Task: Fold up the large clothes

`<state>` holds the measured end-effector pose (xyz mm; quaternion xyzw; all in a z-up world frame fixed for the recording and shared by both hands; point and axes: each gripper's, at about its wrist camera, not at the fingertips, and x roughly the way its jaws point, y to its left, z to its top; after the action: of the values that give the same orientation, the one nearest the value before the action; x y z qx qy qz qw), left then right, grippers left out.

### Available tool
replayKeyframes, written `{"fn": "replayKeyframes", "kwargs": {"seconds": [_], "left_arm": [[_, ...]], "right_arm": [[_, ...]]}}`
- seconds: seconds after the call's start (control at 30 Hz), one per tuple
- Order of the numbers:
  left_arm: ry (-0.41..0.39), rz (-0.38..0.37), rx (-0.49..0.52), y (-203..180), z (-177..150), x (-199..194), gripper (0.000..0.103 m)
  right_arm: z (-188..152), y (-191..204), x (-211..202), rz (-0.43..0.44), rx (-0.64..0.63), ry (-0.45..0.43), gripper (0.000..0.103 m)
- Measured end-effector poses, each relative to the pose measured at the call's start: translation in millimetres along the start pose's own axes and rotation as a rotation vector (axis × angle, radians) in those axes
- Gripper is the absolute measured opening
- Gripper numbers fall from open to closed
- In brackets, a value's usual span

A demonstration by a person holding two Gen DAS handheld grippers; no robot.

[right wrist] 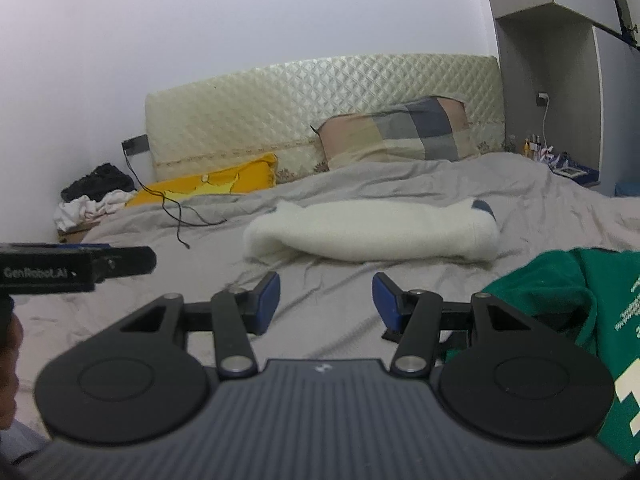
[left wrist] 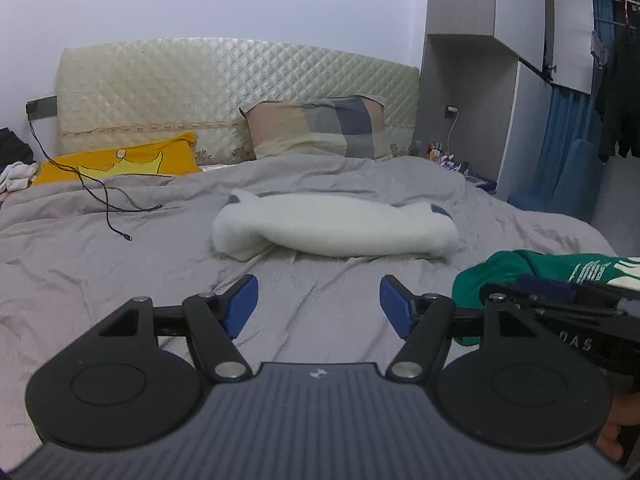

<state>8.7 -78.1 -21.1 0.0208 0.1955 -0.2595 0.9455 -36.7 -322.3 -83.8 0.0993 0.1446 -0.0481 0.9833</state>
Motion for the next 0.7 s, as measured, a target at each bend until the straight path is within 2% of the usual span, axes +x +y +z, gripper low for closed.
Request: {"fn": "replayKeyframes", "kwargs": {"seconds": [0.7], "left_arm": [[-0.004, 0.046, -0.028, 8.4, -6.9, 8.2, 0.075]], "right_arm": [[-6.6, 0.0, 4.4, -0.016, 0.006, 0.015, 0.055]]}}
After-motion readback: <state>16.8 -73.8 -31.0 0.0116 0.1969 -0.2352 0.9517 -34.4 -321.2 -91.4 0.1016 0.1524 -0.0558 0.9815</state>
